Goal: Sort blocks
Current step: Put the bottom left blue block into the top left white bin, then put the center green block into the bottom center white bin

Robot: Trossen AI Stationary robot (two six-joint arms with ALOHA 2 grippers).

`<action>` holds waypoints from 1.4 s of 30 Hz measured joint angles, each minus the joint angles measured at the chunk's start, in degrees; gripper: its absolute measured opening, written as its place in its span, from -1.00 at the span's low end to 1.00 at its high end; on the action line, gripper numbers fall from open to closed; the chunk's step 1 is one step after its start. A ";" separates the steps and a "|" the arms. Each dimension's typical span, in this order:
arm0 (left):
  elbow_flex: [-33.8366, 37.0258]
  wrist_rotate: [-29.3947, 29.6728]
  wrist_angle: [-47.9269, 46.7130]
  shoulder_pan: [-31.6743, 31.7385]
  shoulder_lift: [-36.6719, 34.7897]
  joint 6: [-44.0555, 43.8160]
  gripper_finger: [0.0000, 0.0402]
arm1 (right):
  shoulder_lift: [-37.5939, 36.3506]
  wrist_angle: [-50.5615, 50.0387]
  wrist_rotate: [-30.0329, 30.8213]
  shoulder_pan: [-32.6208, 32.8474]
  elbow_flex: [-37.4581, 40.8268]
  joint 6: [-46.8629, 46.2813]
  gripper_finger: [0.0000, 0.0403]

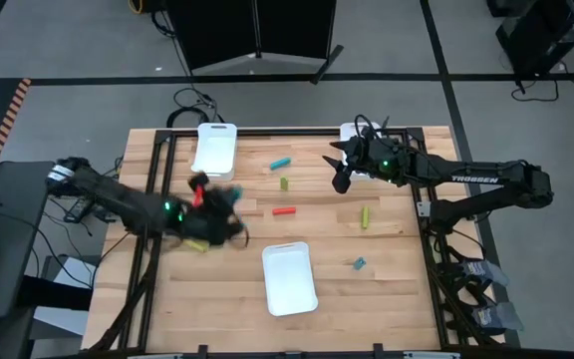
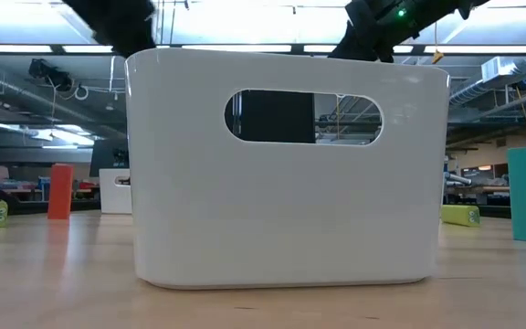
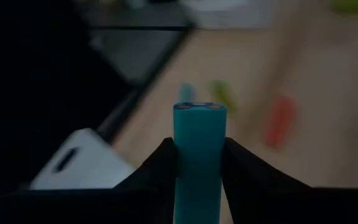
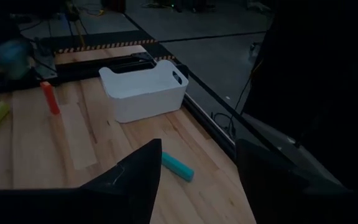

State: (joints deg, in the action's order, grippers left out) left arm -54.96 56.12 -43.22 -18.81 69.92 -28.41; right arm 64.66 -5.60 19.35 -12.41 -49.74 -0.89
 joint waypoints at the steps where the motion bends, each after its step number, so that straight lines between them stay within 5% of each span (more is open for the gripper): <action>1: 0.00 0.23 0.04 2.68 -1.17 0.43 -0.49 | 0.00 0.04 0.02 0.27 0.00 0.01 0.07; 6: 0.00 -3.53 1.66 18.26 -5.03 4.11 -0.49 | 0.00 0.23 0.02 1.20 0.00 0.00 0.07; 13: 0.00 -24.88 9.16 43.74 -3.99 13.29 -0.49 | 0.00 0.32 0.02 2.37 0.00 0.00 0.06; 20: -0.02 -38.53 10.45 61.34 3.58 15.33 -0.49 | 0.00 0.39 0.01 3.79 0.00 -0.37 0.05; 25: 0.00 -41.48 10.52 65.46 10.28 14.62 -0.41 | 0.00 0.38 0.02 4.24 0.00 -0.42 0.05; 31: 0.00 -43.07 13.52 65.17 11.79 15.81 0.29 | 1.77 0.64 0.02 4.27 0.00 -1.04 0.10; 35: 0.00 -44.74 17.55 63.91 7.61 16.18 0.54 | 6.45 3.40 0.00 4.29 0.00 -1.25 0.15; 42: -0.02 -45.29 18.66 59.08 -4.21 15.96 0.57 | 17.93 11.89 -4.45 4.03 0.00 -1.73 0.25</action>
State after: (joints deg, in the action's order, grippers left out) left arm -54.98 10.83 -24.56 40.27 65.72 -12.44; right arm 82.59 6.29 14.90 -8.38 -49.74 -2.61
